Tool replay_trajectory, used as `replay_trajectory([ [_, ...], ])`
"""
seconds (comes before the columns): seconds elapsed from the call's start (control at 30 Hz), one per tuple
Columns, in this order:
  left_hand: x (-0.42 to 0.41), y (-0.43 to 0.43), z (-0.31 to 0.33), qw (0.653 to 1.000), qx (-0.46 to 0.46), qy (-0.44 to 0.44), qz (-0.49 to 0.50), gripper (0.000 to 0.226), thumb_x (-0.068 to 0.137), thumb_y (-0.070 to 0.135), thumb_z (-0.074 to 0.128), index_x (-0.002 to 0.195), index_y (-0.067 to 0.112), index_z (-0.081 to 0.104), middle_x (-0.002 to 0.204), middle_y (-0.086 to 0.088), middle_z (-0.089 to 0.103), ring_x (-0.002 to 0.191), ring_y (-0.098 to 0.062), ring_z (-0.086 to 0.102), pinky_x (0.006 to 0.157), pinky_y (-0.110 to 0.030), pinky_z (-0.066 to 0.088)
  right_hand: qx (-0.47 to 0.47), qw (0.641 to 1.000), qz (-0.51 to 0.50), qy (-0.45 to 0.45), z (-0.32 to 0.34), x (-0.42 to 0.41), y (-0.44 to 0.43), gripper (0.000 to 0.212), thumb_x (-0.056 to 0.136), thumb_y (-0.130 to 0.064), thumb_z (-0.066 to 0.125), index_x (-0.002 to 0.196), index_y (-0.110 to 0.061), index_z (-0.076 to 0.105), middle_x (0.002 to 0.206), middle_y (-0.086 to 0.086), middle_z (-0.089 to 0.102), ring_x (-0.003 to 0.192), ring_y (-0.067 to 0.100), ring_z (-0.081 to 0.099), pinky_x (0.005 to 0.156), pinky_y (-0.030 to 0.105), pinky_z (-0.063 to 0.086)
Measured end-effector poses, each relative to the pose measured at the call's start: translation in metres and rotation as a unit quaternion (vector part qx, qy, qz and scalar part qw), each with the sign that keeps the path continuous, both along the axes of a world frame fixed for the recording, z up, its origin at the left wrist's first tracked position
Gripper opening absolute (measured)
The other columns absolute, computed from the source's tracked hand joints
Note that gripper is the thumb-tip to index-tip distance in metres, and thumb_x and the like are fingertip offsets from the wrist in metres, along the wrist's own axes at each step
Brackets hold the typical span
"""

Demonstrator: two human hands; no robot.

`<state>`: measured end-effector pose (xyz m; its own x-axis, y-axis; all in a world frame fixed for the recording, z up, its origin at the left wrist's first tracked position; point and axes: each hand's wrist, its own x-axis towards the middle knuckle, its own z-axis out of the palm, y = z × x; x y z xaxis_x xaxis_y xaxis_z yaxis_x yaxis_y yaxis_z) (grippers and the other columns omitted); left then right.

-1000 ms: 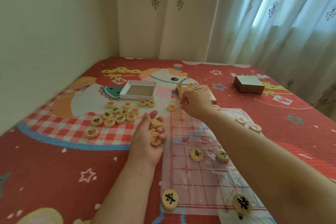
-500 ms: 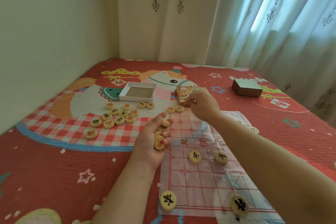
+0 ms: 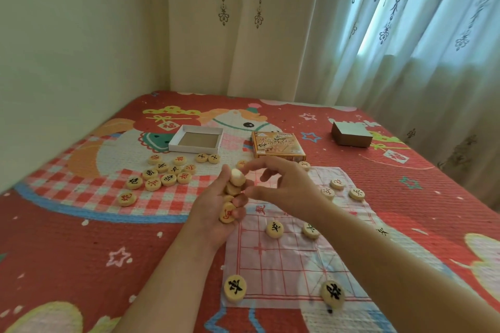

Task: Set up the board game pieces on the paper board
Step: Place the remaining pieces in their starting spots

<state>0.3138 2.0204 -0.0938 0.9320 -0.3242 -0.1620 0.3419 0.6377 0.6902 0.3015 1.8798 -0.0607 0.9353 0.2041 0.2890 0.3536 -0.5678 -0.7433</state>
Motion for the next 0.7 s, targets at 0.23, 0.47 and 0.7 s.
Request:
replay_trajectory([
  [0.23,-0.005,-0.006,0.001,0.992,0.123,-0.039,0.005,0.032,0.069,0.039,0.062,0.078,0.009,0.055,0.054,0.0,0.051,0.036,-0.005,0.039,0.031,-0.012,0.027,0.068,0.996,-0.045,-0.033,-0.015,-0.006,0.002,0.005,0.08,-0.016,0.069,0.086,-0.017,0.071,0.078,-0.007,0.067,0.066,0.006,0.057,0.063,0.016,0.045],
  [0.47,-0.002,-0.006,-0.002,0.989,0.148,-0.016,-0.001,0.023,0.09,0.028,0.055,0.086,0.005,0.057,0.059,-0.005,0.055,0.036,-0.007,0.04,0.031,-0.012,0.028,0.138,0.987,-0.079,0.001,-0.017,-0.003,0.0,0.019,0.086,-0.005,0.06,0.082,-0.024,0.065,0.071,-0.002,0.065,0.06,0.009,0.06,0.054,0.019,0.046],
  [0.7,-0.002,-0.008,-0.002,0.986,0.164,-0.015,0.023,0.02,0.087,0.027,0.059,0.082,0.008,0.056,0.06,-0.003,0.05,0.036,-0.007,0.039,0.032,-0.012,0.027,0.07,0.994,-0.06,-0.051,-0.024,-0.006,0.001,0.025,0.078,-0.005,0.064,0.096,-0.021,0.067,0.095,-0.005,0.064,0.07,0.006,0.057,0.06,0.013,0.041],
])
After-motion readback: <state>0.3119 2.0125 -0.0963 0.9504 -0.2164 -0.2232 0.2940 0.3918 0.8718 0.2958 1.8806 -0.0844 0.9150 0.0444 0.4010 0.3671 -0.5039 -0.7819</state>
